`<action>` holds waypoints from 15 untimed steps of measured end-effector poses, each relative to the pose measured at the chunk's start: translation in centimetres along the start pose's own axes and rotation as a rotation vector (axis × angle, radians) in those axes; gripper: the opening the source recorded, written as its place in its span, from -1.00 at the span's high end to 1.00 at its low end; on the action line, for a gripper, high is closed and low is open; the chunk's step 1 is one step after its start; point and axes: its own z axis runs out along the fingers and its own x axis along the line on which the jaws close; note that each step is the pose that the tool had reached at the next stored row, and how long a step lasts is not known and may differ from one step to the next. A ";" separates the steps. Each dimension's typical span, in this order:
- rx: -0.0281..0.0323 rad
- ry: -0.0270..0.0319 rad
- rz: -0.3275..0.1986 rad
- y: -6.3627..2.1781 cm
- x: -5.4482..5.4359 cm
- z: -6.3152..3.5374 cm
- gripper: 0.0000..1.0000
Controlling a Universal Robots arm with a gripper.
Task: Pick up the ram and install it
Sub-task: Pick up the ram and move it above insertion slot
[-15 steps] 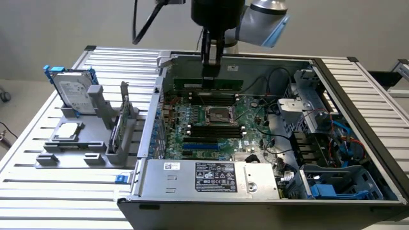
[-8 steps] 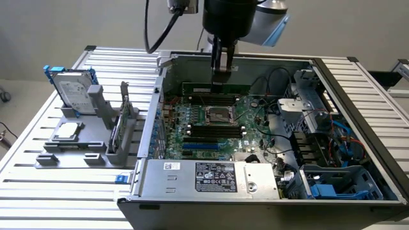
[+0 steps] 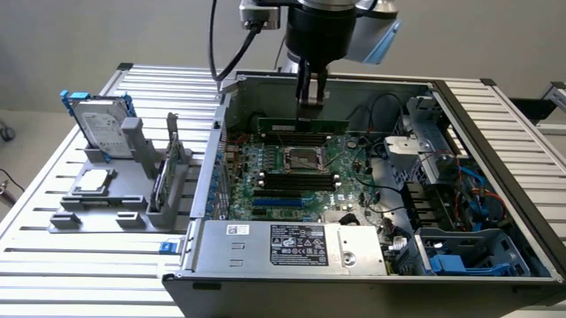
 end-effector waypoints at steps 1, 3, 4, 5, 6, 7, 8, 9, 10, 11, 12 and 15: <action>0.0001 -0.0001 0.001 -0.03 -0.1 0.18 0.73; 0.0000 -0.0001 0.003 -0.08 -0.4 0.54 0.73; 0.0000 -0.0001 0.004 -0.11 -0.5 0.72 0.73; 0.0001 -0.0003 0.005 -0.14 -0.7 0.92 0.73; 0.0001 -0.0003 0.006 -0.18 -0.8 1.10 0.73; 0.0001 -0.0003 0.007 -0.21 -0.9 1.28 0.73; 0.0001 -0.0002 0.008 -0.24 -1.0 1.46 0.73; 0.0001 -0.0003 0.009 -0.28 -1.2 1.64 0.73; 0.0001 -0.0004 0.010 -0.31 -1.3 1.82 0.73; 0.0001 -0.0004 0.011 -0.34 -1.4 2.01 0.73; 0.0002 -0.0004 0.012 -0.37 -1.6 2.20 0.73; 0.0002 -0.0004 0.013 -0.47 -2.0 2.73 0.73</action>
